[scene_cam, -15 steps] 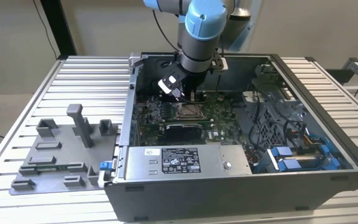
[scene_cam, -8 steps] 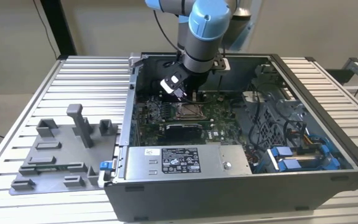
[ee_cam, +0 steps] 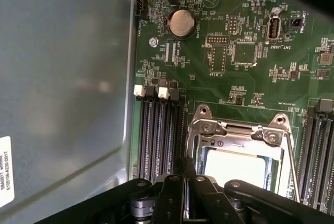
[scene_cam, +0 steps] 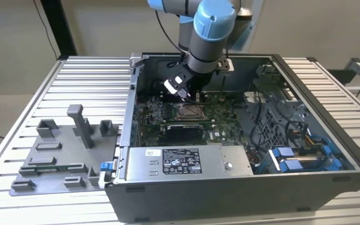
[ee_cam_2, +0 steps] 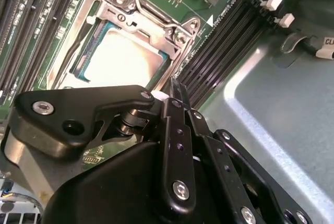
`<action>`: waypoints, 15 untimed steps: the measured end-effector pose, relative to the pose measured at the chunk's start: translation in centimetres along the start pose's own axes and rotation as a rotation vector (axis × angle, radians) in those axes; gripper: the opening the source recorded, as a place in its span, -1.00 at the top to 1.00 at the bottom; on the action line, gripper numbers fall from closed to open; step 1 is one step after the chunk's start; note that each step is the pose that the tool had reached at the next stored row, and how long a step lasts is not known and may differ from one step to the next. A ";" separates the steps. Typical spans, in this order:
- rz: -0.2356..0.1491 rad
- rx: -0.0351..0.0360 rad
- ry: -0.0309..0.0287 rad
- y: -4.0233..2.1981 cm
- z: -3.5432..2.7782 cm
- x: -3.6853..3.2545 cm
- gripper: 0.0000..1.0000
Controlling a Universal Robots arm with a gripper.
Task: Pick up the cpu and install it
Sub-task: 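Install the first cpu locking lever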
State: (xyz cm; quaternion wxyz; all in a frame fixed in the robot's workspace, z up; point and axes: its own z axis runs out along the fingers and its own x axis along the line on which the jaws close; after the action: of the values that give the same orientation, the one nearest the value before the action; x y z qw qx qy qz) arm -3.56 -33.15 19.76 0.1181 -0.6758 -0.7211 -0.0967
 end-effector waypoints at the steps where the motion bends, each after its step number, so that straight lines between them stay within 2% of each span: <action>1: 0.000 0.0003 0.0001 0.09 0.01 -0.01 1.00; 15: 0.001 0.0041 0.0002 0.99 0.10 -0.10 1.00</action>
State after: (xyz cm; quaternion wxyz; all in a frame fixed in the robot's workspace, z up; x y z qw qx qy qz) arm -2.58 -33.15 19.62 0.1196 -0.6760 -0.7208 -0.0952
